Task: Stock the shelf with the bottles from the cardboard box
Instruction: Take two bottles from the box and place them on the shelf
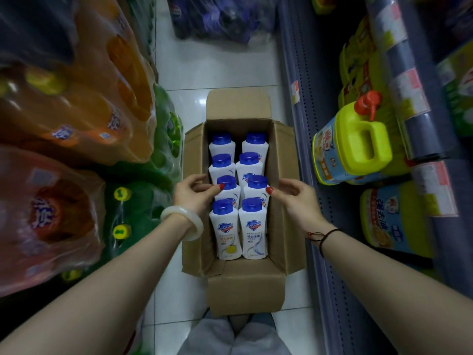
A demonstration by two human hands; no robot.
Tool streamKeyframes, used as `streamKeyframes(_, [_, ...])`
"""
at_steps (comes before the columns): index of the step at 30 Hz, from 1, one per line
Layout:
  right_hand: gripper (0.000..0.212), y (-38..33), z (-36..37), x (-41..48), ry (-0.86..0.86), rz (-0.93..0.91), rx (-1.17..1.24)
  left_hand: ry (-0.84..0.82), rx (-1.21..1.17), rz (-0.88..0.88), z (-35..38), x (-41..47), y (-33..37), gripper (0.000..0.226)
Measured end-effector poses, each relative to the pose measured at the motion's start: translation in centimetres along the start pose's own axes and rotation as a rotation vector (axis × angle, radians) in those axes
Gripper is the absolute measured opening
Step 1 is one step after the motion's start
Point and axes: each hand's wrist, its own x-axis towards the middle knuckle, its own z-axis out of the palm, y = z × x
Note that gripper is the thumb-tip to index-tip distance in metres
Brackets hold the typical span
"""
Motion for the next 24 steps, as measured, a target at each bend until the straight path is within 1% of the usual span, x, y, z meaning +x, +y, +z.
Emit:
streamKeyframes(4, [0.056, 0.4, 2.2, -0.2, -0.115, 0.059, 0.012, -0.108, -0.015, -0.133, 1.9, 0.0, -0.9, 0.056])
streamKeyframes(8, [0.049, 1.9, 3.5, 0.5, -0.182, 0.115, 0.011, -0.079, 0.050, -0.159, 3.2, 1.3, -3.0, 0.065])
streamKeyframes(14, [0.041, 4.7, 4.9, 2.4, -0.159, 0.098, -0.058, -0.053, 0.094, -0.109, 4.3, 2.9, -5.5, 0.071])
streamKeyframes(20, [0.041, 6.5, 6.1, 3.4, -0.104, 0.158, -0.084, -0.047, 0.122, -0.122, 5.0, 3.5, -6.7, 0.066])
streamKeyframes(24, [0.038, 7.7, 6.8, 3.9, -0.062, 0.139, -0.133, -0.026, 0.163, -0.110, 5.2, 3.3, -7.5, 0.061])
